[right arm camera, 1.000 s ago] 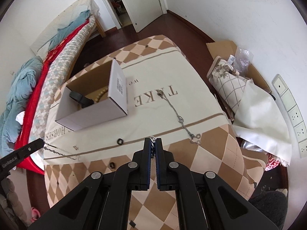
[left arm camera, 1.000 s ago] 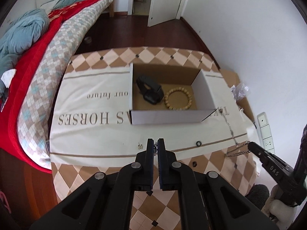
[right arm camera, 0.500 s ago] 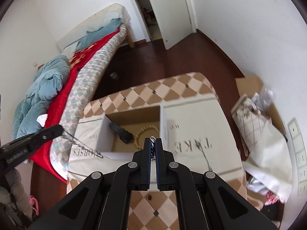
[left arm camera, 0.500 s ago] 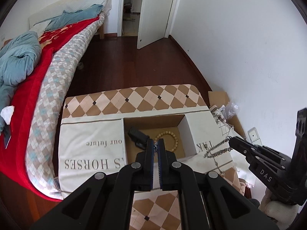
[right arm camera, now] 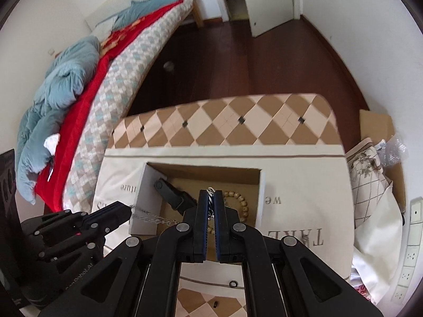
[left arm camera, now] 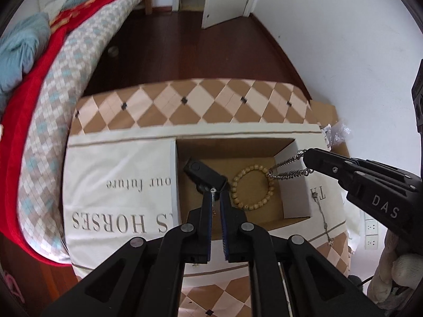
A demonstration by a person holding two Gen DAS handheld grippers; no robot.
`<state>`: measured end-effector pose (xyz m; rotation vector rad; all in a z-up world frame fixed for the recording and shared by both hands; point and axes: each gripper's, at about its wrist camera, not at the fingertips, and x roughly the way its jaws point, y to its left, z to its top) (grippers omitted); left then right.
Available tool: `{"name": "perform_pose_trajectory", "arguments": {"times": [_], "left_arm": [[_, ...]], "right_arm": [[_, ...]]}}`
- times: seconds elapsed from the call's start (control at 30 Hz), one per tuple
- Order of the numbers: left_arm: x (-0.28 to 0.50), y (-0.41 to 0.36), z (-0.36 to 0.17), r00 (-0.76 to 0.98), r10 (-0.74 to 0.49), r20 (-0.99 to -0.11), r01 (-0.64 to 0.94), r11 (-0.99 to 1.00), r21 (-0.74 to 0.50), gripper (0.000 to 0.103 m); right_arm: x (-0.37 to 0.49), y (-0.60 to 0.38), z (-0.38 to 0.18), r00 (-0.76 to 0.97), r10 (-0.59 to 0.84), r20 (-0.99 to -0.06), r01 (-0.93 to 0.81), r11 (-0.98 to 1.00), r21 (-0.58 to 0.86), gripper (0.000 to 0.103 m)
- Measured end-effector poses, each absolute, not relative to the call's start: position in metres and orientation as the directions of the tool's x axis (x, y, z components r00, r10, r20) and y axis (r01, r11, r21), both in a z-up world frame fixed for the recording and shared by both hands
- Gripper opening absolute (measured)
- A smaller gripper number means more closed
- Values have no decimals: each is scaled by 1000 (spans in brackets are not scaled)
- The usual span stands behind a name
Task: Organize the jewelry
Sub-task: 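Carry both chains over the white box and open both grippers, then withdraw both open grippers from the box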
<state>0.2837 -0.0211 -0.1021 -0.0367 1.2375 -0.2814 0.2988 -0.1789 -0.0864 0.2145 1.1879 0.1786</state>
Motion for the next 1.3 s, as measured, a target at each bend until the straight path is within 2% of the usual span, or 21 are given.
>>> {"name": "perform_pose_trajectory", "arguments": {"times": [0.13, 0.17, 0.2, 0.23, 0.27, 0.3, 0.33, 0.43, 0.47, 0.5, 0.53, 0.6, 0.63, 0.77, 1.03, 1.3], "left_arm": [[285, -15, -111, 292, -196, -936, 157, 975, -155, 8], [284, -14, -111, 301, -188, -935, 155, 977, -146, 14], [284, -13, -111, 310, -175, -934, 149, 980, -134, 27], [284, -12, -110, 322, -161, -933, 145, 982, -119, 36], [284, -11, -108, 341, -148, -928, 141, 984, -105, 55], [283, -9, -106, 359, -134, -924, 135, 987, -91, 70], [282, -8, -104, 378, -113, -919, 128, 989, -69, 74], [279, -4, -101, 415, -55, -908, 107, 994, -12, 88], [279, -2, -101, 420, -41, -906, 102, 995, 3, 98], [278, -1, -102, 425, -28, -905, 96, 995, 14, 102], [276, 0, -102, 430, -11, -903, 88, 996, 29, 102], [272, 1, -104, 438, 14, -899, 82, 995, 56, 102], [269, 2, -105, 439, 19, -898, 78, 995, 60, 102], [260, 7, -110, 433, 25, -901, 63, 996, 58, 102], [245, 8, -108, 446, 46, -894, 49, 996, 76, 102], [228, 9, -80, 506, 47, -861, 35, 997, 75, 102]], "right_arm": [[304, -180, -101, 306, 253, -918, -7, 965, 264, 5], [303, -181, -101, 306, 248, -919, -6, 966, 259, 6], [301, -182, -102, 305, 242, -921, -7, 968, 252, 8], [299, -183, -102, 306, 235, -922, -3, 969, 246, 16], [297, -185, -101, 311, 223, -924, 5, 972, 236, 21], [294, -188, -100, 321, 203, -925, 12, 976, 218, 32], [292, -190, -98, 329, 188, -925, 18, 979, 205, 39], [284, -192, -95, 351, 113, -930, 30, 991, 132, 49], [280, -192, -94, 357, 88, -930, 34, 994, 107, 53], [275, -191, -94, 364, 48, -930, 33, 997, 65, 66], [272, -190, -94, 367, 23, -930, 34, 999, 38, 83], [266, -187, -97, 370, -27, -929, 38, 999, -14, 96], [262, -186, -99, 368, -44, -929, 42, 999, -30, 98], [250, -186, -108, 369, -87, -925, 66, 996, -68, 103], [236, -187, -110, 390, -104, -915, 112, 992, -65, 103], [218, -187, -96, 419, -99, -903, 128, 991, -49, 103]]}}
